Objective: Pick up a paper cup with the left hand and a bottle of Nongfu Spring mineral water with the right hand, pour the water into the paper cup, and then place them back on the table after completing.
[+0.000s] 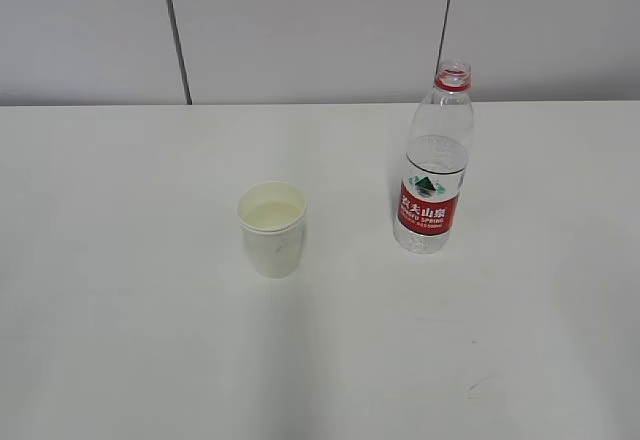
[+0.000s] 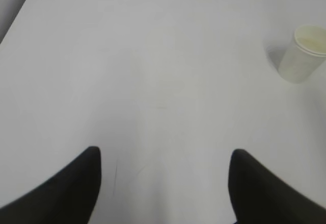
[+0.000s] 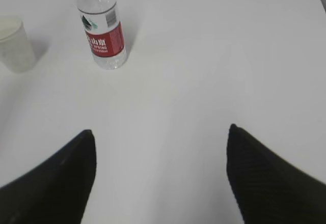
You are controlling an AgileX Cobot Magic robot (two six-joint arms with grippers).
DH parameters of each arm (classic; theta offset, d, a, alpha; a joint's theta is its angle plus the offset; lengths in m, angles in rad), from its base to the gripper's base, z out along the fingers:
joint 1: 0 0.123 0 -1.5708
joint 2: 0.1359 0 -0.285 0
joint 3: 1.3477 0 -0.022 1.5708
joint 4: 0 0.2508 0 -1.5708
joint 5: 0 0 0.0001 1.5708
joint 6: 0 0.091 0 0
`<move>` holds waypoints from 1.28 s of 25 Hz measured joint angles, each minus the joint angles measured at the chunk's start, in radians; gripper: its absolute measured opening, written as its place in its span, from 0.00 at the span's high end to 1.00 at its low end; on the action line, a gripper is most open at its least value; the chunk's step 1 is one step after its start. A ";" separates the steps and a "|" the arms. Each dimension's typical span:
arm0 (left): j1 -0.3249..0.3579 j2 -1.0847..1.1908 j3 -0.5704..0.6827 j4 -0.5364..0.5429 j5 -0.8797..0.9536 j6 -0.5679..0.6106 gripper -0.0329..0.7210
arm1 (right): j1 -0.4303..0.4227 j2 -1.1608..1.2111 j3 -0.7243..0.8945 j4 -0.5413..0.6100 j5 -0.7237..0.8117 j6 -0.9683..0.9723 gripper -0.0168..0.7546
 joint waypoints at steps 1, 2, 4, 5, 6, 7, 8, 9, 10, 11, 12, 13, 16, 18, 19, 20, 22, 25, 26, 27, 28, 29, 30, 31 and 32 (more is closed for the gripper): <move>0.000 0.000 0.000 0.000 -0.001 -0.001 0.32 | 0.000 -0.031 0.000 0.000 0.002 0.000 0.21; 0.000 0.000 0.000 0.000 -0.001 -0.003 0.32 | 0.000 -0.062 0.000 0.001 0.002 0.000 0.21; 0.000 0.000 0.000 0.000 -0.001 -0.004 0.32 | 0.000 -0.096 0.000 0.002 0.004 0.002 0.21; 0.000 0.000 0.000 0.000 -0.001 -0.004 0.32 | 0.000 -0.101 0.000 0.002 0.010 0.002 0.22; 0.000 0.000 0.000 0.000 -0.003 -0.004 0.32 | 0.000 -0.105 -0.002 0.002 0.014 0.002 0.22; -0.001 -0.001 0.000 0.000 -0.002 -0.004 0.32 | 0.000 -0.105 -0.002 0.002 0.022 0.002 0.22; -0.003 -0.001 0.000 0.000 -0.003 -0.004 0.32 | 0.000 -0.105 -0.002 0.003 0.033 0.002 0.22; -0.007 -0.001 0.000 0.000 -0.003 -0.004 0.32 | 0.000 -0.105 -0.004 0.005 0.042 0.002 0.22; -0.009 -0.001 0.000 0.000 -0.003 -0.004 0.32 | 0.000 -0.105 -0.004 0.005 0.054 0.002 0.22; -0.011 -0.001 0.000 0.000 -0.003 -0.004 0.32 | 0.000 -0.105 -0.006 0.005 0.071 0.002 0.22; -0.012 -0.001 0.000 0.000 -0.003 -0.004 0.32 | 0.000 -0.105 -0.006 0.005 0.100 0.002 0.22; -0.013 -0.001 0.000 0.000 -0.003 -0.004 0.32 | 0.000 -0.105 -0.006 0.005 0.128 0.002 0.22; -0.013 -0.001 0.000 0.003 -0.003 -0.004 0.33 | 0.000 -0.105 0.000 0.005 0.162 0.002 0.22; -0.013 -0.001 0.001 0.005 -0.009 -0.003 0.34 | 0.000 -0.105 0.006 0.005 0.160 0.002 0.22; -0.013 -0.001 0.007 0.005 -0.024 0.000 0.34 | 0.000 -0.105 0.011 0.005 0.160 0.002 0.22; -0.014 -0.001 0.019 0.007 -0.048 0.002 0.34 | 0.000 -0.105 0.013 0.005 0.160 0.002 0.22; -0.022 -0.001 0.031 0.007 -0.061 0.005 0.35 | 0.000 -0.105 0.013 0.005 0.160 0.002 0.22; -0.038 -0.001 0.032 0.007 -0.070 0.006 0.35 | 0.000 -0.105 0.013 0.005 0.160 0.002 0.22; -0.040 -0.001 0.032 0.007 -0.071 0.006 0.35 | 0.000 -0.105 0.013 0.003 0.160 0.002 0.22; -0.041 -0.001 0.032 0.007 -0.071 0.006 0.35 | 0.000 -0.105 0.013 0.003 0.160 0.002 0.22; -0.041 -0.001 0.033 0.007 -0.071 0.006 0.36 | 0.000 -0.105 0.013 0.003 0.160 0.002 0.22; -0.041 -0.001 0.033 0.007 -0.071 0.006 0.36 | 0.000 -0.105 0.013 0.003 0.160 0.002 0.22; -0.041 -0.001 0.033 0.007 -0.071 0.006 0.37 | 0.000 -0.105 0.013 0.003 0.160 0.002 0.22; -0.041 -0.001 0.033 0.007 -0.071 0.006 0.37 | 0.000 -0.105 0.013 0.003 0.160 0.002 0.22; -0.041 -0.001 0.033 0.007 -0.071 0.006 0.37 | 0.000 -0.105 0.013 0.003 0.160 0.002 0.22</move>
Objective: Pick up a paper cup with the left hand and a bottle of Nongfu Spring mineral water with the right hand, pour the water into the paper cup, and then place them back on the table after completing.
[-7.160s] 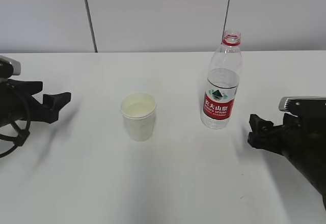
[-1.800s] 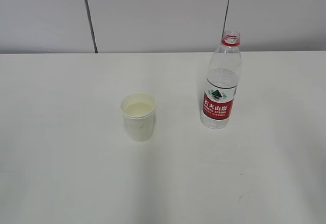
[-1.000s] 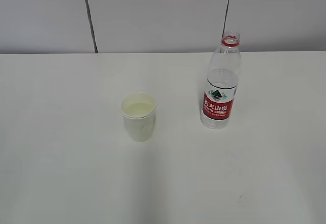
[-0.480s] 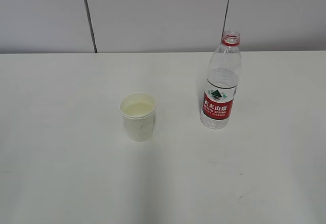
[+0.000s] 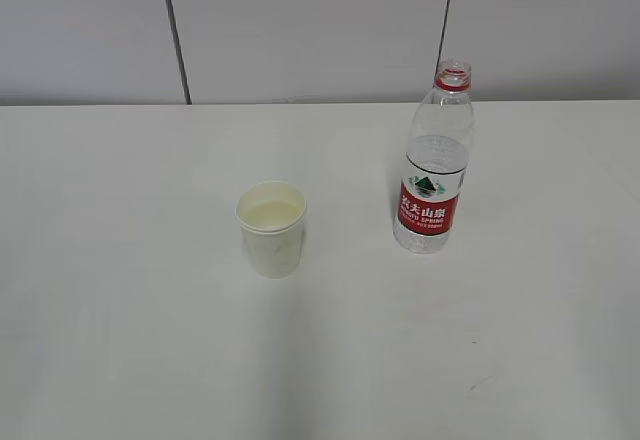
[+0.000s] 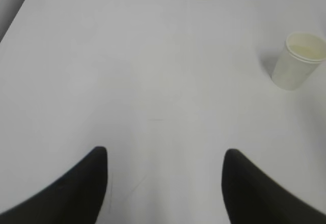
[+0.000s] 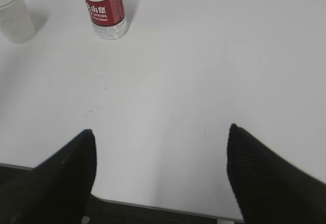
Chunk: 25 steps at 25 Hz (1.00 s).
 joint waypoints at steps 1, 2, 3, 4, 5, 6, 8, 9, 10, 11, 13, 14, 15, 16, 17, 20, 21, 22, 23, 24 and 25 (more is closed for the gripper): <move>0.000 0.000 0.000 0.000 0.000 0.000 0.38 | 0.000 0.000 0.000 0.000 0.000 0.000 0.22; 0.000 0.000 0.000 0.000 0.000 0.000 0.38 | 0.000 0.000 0.000 0.000 0.000 0.002 0.22; 0.000 0.000 0.000 0.000 0.000 0.000 0.38 | 0.000 0.000 0.000 0.000 -0.002 0.002 0.22; 0.000 0.000 0.000 0.000 0.000 0.000 0.38 | 0.000 0.000 0.000 0.000 -0.002 0.002 0.22; 0.000 0.000 0.000 0.001 0.000 0.000 0.38 | 0.000 0.000 0.000 0.000 -0.002 0.002 0.22; 0.000 0.000 0.000 0.001 0.000 0.000 0.38 | 0.000 0.000 0.000 0.000 -0.002 0.002 0.22; 0.000 0.000 0.000 0.001 0.000 0.000 0.38 | 0.000 0.000 0.000 0.000 -0.002 0.002 0.22; 0.000 0.000 0.000 0.002 0.000 0.000 0.38 | 0.000 0.000 0.000 0.000 -0.002 0.002 0.22; 0.000 0.000 0.000 0.003 0.000 0.000 0.38 | 0.000 0.000 0.000 -0.001 -0.002 0.002 0.22; 0.000 0.000 0.000 0.003 0.000 0.000 0.38 | 0.000 0.000 0.000 -0.002 -0.002 0.002 0.22; 0.000 0.000 0.000 0.003 0.000 0.000 0.38 | 0.000 0.000 0.000 -0.002 -0.002 0.002 0.22; 0.000 0.000 0.000 0.004 0.000 0.000 0.38 | 0.000 0.000 0.000 -0.002 -0.002 0.002 0.22; 0.000 0.000 0.000 0.004 0.000 0.000 0.38 | -0.002 0.000 0.000 -0.002 -0.002 0.002 0.22; 0.000 0.000 0.000 0.004 0.000 0.000 0.38 | -0.007 0.000 0.000 -0.002 -0.002 0.002 0.22; 0.000 0.000 0.000 0.004 0.000 0.000 0.38 | -0.022 0.000 0.000 -0.002 -0.002 0.002 0.22; 0.000 0.000 0.000 0.004 0.000 0.000 0.38 | -0.052 0.000 0.000 -0.002 -0.002 0.002 0.22; 0.000 0.000 0.000 0.004 0.000 0.000 0.38 | -0.054 0.000 0.000 -0.002 -0.002 0.002 0.22; 0.000 0.000 0.000 0.004 0.000 0.000 0.38 | -0.054 0.000 0.000 -0.002 -0.002 0.002 0.22; 0.000 0.000 0.000 0.004 0.000 0.000 0.38 | -0.054 0.000 0.000 -0.002 -0.002 0.002 0.22; 0.000 0.000 0.000 0.004 0.000 0.000 0.38 | -0.054 0.000 0.000 -0.002 -0.002 0.002 0.22; 0.000 0.000 0.000 0.004 0.000 0.000 0.38 | -0.054 0.000 0.000 -0.002 -0.002 0.002 0.22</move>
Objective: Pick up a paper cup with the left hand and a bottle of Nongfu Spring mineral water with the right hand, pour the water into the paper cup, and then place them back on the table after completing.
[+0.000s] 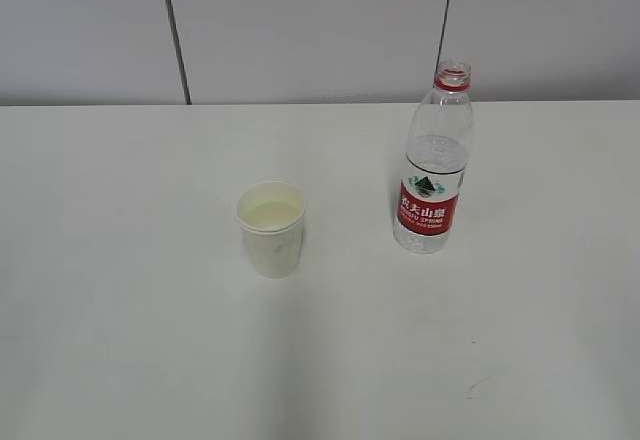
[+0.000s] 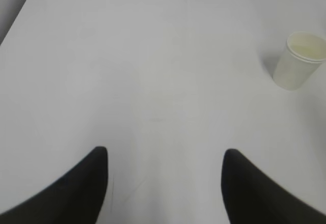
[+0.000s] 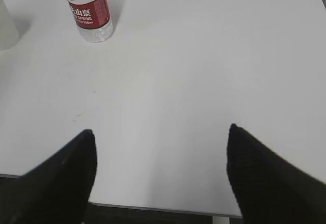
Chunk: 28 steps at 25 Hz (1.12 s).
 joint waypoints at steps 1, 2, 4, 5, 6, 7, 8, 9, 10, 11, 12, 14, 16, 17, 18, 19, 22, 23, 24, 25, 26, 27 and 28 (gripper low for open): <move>0.000 0.000 0.000 0.000 0.000 0.001 0.38 | 0.000 0.000 0.000 0.000 0.000 0.000 0.22; 0.000 0.000 0.000 0.000 0.000 0.001 0.38 | 0.000 0.000 0.000 0.000 0.000 0.000 0.22; 0.000 0.000 0.000 0.000 0.000 0.002 0.38 | 0.000 0.000 0.000 0.000 0.000 0.000 0.22; 0.000 0.000 0.000 0.000 0.000 0.002 0.38 | 0.000 0.000 0.000 0.000 0.000 0.000 0.22; 0.000 0.000 0.000 0.000 0.000 0.002 0.38 | 0.000 0.000 0.000 0.000 0.000 0.000 0.22; 0.000 0.000 0.000 0.000 0.000 0.002 0.38 | 0.000 0.000 0.000 0.000 0.000 0.000 0.22; 0.000 0.000 0.000 0.000 0.000 0.002 0.38 | 0.000 0.000 0.000 0.000 0.000 0.000 0.22; 0.000 0.000 0.000 0.000 0.000 0.002 0.38 | 0.000 0.000 0.000 0.000 0.000 0.000 0.22; 0.000 0.000 0.000 0.000 0.000 0.002 0.38 | 0.000 0.000 0.000 0.000 0.000 0.000 0.22; 0.000 0.000 0.000 0.000 0.000 0.002 0.38 | 0.000 0.000 0.000 0.000 0.000 0.000 0.22; 0.000 0.000 0.000 0.000 0.000 0.002 0.38 | 0.000 0.000 0.000 -0.002 0.000 0.000 0.22; 0.000 0.000 0.000 0.000 0.000 0.002 0.38 | 0.000 0.000 0.000 -0.002 0.000 0.000 0.22; 0.000 0.000 0.000 0.000 0.000 0.002 0.38 | 0.000 0.000 0.000 -0.002 0.000 0.000 0.22; 0.000 0.000 0.000 0.000 0.000 0.002 0.38 | 0.000 0.000 0.000 -0.002 0.000 0.000 0.22; 0.000 0.000 0.000 0.000 0.000 0.002 0.38 | 0.000 0.000 0.000 -0.002 0.000 0.000 0.22; 0.000 0.000 0.000 0.000 0.000 0.002 0.38 | 0.000 0.000 0.000 -0.002 0.000 0.000 0.22; 0.000 0.000 0.000 0.000 0.000 0.002 0.38 | 0.000 0.000 0.000 -0.002 0.000 0.000 0.22; 0.000 0.000 0.000 0.000 0.000 0.002 0.38 | 0.000 0.000 0.000 -0.002 0.000 0.000 0.22; 0.000 0.000 0.000 0.000 0.000 0.002 0.38 | 0.000 0.000 0.000 -0.002 0.000 0.000 0.22; 0.000 0.000 0.000 0.000 0.000 0.002 0.38 | 0.000 0.000 0.000 -0.002 0.000 0.000 0.22; 0.000 0.000 0.000 0.000 0.000 0.002 0.38 | 0.000 0.000 0.000 -0.002 0.000 0.000 0.22; 0.000 0.000 0.000 0.000 0.000 0.002 0.38 | 0.000 0.000 0.000 -0.002 0.000 0.000 0.22; 0.000 0.000 0.000 0.000 0.000 0.002 0.38 | 0.000 0.000 0.000 -0.002 0.000 0.000 0.22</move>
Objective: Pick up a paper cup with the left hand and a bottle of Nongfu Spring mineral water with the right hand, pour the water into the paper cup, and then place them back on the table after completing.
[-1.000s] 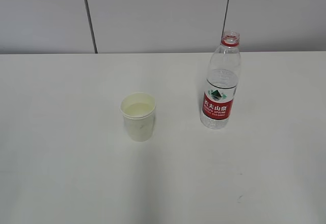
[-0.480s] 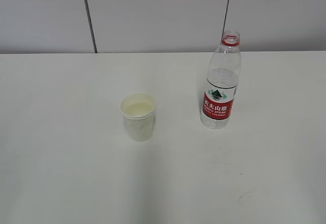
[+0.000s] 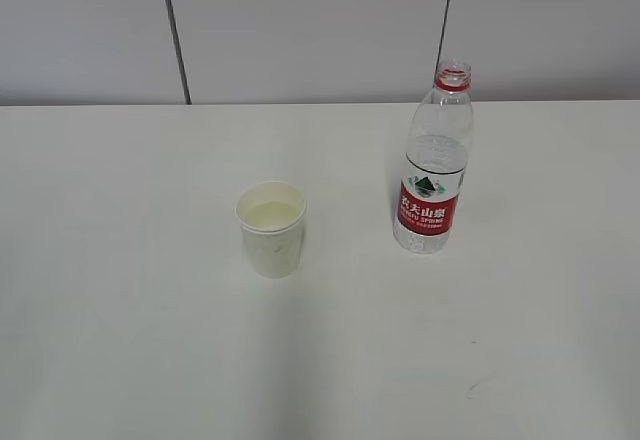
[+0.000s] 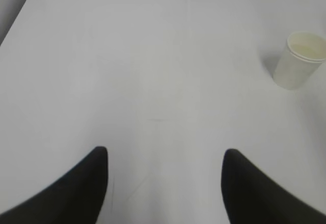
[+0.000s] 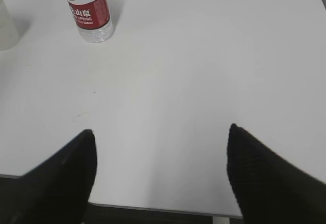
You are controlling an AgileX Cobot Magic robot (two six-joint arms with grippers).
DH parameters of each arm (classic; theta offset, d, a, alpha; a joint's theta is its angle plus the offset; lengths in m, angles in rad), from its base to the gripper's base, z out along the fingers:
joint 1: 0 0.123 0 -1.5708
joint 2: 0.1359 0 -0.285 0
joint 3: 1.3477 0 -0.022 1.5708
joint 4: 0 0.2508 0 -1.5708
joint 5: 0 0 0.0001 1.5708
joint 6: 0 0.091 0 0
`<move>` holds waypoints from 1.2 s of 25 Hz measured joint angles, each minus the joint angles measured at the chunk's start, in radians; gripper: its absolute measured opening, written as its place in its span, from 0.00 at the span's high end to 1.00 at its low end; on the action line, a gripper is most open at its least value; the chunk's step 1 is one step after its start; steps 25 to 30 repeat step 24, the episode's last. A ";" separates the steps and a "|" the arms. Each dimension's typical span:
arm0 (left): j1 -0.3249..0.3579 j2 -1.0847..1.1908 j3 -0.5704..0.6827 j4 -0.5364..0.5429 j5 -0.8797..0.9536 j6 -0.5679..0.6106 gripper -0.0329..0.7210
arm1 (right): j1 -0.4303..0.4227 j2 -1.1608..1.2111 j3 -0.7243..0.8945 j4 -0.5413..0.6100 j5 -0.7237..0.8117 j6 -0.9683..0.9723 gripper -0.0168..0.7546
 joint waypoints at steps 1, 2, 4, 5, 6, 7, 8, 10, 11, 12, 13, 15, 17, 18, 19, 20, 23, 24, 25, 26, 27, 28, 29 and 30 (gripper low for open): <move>0.000 0.000 0.000 0.000 0.000 0.000 0.38 | 0.000 0.000 0.000 0.000 0.000 0.000 0.22; 0.000 0.000 0.000 0.000 0.000 0.000 0.38 | 0.000 0.000 0.000 0.000 0.000 0.000 0.22; 0.000 0.000 0.000 0.000 0.000 0.000 0.38 | 0.000 0.000 0.000 0.000 0.000 0.000 0.22; 0.000 0.000 0.000 0.000 0.000 0.000 0.38 | 0.000 0.000 0.000 0.000 0.000 0.000 0.22; 0.000 0.000 0.000 0.000 0.000 0.000 0.38 | 0.000 0.000 0.000 0.000 0.000 0.000 0.22; 0.000 0.000 0.000 0.000 0.000 0.000 0.38 | 0.000 0.000 0.000 0.000 0.000 0.000 0.22; 0.000 0.000 0.000 0.000 0.000 0.000 0.38 | 0.000 0.000 0.000 0.000 0.000 0.000 0.22; 0.000 0.000 0.000 0.000 0.000 0.000 0.38 | 0.000 0.000 0.000 0.000 0.000 0.000 0.22; 0.000 0.000 0.000 0.000 0.000 0.000 0.38 | 0.000 0.000 0.000 0.000 0.000 0.000 0.22; 0.000 0.000 0.000 0.000 0.000 0.000 0.38 | 0.000 0.000 0.000 0.000 0.000 0.000 0.22; 0.000 0.000 0.000 0.000 0.000 0.000 0.38 | 0.000 0.000 0.000 0.000 0.000 0.002 0.22; 0.000 0.000 0.000 0.001 0.000 0.000 0.38 | 0.000 0.000 0.000 0.000 0.000 0.002 0.22; 0.000 0.000 0.000 0.001 0.000 0.000 0.38 | 0.000 0.000 0.000 0.000 0.000 0.002 0.22; 0.000 0.000 0.000 0.001 0.000 0.000 0.38 | 0.000 0.000 0.000 0.000 0.000 0.002 0.22; 0.000 0.000 0.000 0.001 0.000 0.000 0.38 | 0.000 0.000 0.000 0.000 0.000 0.002 0.22; 0.000 0.000 0.000 0.001 0.000 0.000 0.38 | 0.000 0.000 0.000 0.000 0.000 0.002 0.22; 0.000 0.000 0.000 0.001 0.000 0.000 0.38 | 0.000 0.000 0.000 0.000 0.000 0.002 0.22; 0.000 0.000 0.000 0.002 0.000 0.000 0.38 | 0.000 0.000 0.000 0.000 0.000 0.002 0.22; 0.000 0.000 0.000 0.002 0.000 0.000 0.38 | 0.000 0.000 0.000 0.000 0.000 0.002 0.22; 0.000 0.000 0.000 0.002 0.000 0.000 0.38 | 0.000 0.000 0.000 0.000 0.000 0.002 0.22; 0.000 0.000 0.000 0.002 0.000 0.000 0.38 | 0.000 0.000 0.000 0.000 0.000 0.002 0.22; 0.000 0.000 0.000 0.002 0.000 0.000 0.38 | 0.000 0.000 0.000 0.000 0.000 0.002 0.22; 0.000 0.000 0.000 0.002 0.000 0.000 0.38 | 0.000 0.000 0.000 0.000 0.000 0.002 0.22; 0.000 0.000 0.000 0.002 0.000 0.000 0.38 | 0.000 0.000 0.000 0.000 0.000 0.002 0.22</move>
